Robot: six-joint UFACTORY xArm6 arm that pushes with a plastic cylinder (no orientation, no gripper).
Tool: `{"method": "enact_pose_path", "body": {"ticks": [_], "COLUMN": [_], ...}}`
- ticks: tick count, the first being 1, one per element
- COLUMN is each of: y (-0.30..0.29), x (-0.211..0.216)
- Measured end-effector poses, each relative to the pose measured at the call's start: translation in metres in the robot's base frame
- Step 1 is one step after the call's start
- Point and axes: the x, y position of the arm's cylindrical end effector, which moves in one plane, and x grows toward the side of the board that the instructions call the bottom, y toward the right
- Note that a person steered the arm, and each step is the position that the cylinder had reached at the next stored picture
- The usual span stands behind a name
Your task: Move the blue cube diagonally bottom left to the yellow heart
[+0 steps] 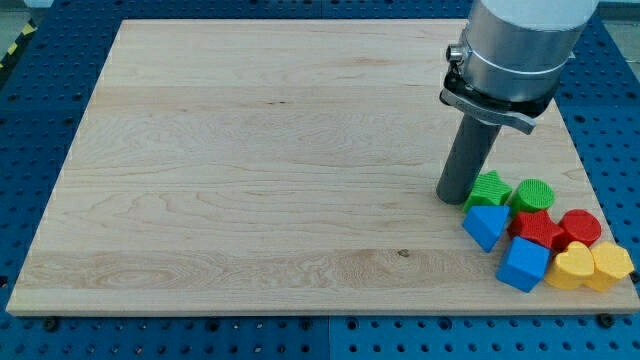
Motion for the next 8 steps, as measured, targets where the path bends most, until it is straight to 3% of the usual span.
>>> {"method": "enact_pose_path", "body": {"ticks": [1,3,6,8], "y": [-0.006,-0.031,0.171,0.207], "x": [-0.002,-0.103,-0.093,-0.067]}}
